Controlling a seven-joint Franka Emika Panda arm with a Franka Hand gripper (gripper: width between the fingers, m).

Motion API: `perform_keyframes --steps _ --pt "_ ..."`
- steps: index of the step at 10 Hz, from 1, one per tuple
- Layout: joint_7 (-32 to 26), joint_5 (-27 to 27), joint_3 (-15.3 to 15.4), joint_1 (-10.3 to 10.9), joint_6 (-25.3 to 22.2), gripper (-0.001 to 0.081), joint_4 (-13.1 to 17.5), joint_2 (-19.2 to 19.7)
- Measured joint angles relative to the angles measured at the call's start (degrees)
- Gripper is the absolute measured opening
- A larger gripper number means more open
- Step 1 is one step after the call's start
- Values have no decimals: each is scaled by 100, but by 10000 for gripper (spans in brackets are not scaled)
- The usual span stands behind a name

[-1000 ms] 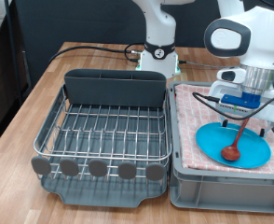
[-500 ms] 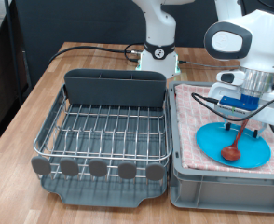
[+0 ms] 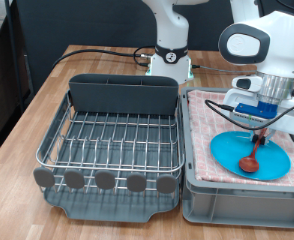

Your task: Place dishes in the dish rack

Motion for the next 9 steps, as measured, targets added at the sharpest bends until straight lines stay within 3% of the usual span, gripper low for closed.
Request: perform_keyframes --steps 4,7,9 --pt "-340 449 146 -94 -198 93 -18 -233" --pt "-1242 1550 411 -353 -284 93 -250 -800" --pt "-1483 2115 430 -424 -306 93 -537 -1248"
